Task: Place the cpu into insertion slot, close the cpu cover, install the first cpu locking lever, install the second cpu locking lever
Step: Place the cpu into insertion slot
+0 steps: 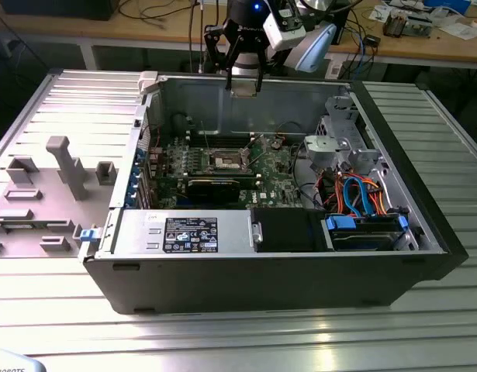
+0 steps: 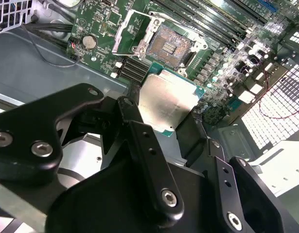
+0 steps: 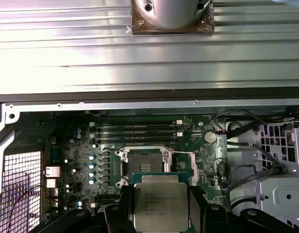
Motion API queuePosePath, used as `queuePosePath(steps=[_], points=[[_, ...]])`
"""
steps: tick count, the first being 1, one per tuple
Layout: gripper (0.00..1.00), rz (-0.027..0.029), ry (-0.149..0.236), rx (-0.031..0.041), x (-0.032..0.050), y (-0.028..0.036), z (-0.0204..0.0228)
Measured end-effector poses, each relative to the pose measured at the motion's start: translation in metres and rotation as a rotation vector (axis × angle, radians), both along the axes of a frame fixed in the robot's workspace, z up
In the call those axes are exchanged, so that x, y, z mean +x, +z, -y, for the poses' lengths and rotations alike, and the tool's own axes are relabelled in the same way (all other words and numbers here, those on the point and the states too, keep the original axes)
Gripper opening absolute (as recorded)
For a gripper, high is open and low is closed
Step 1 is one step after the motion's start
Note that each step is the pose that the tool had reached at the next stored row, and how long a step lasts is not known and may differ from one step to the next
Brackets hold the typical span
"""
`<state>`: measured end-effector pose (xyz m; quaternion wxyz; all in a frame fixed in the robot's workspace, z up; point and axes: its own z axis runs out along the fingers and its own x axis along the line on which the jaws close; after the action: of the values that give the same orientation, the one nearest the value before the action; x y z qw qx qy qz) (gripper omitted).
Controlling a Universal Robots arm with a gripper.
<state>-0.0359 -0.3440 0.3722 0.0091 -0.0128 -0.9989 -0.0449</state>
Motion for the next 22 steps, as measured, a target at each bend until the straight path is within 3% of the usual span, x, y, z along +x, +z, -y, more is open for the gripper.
queuePosePath(steps=[11, 20, 22], points=[[0.54, -0.0001, -0.032, -0.0001, -0.0002, -0.0001, 0.0000], [0.54, 0.0000, -0.088, 0.0000, -0.0023, -0.0006, 0.0000], [0.54, -0.0001, -0.120, -0.0003, -0.0025, -0.0008, 0.0000]])
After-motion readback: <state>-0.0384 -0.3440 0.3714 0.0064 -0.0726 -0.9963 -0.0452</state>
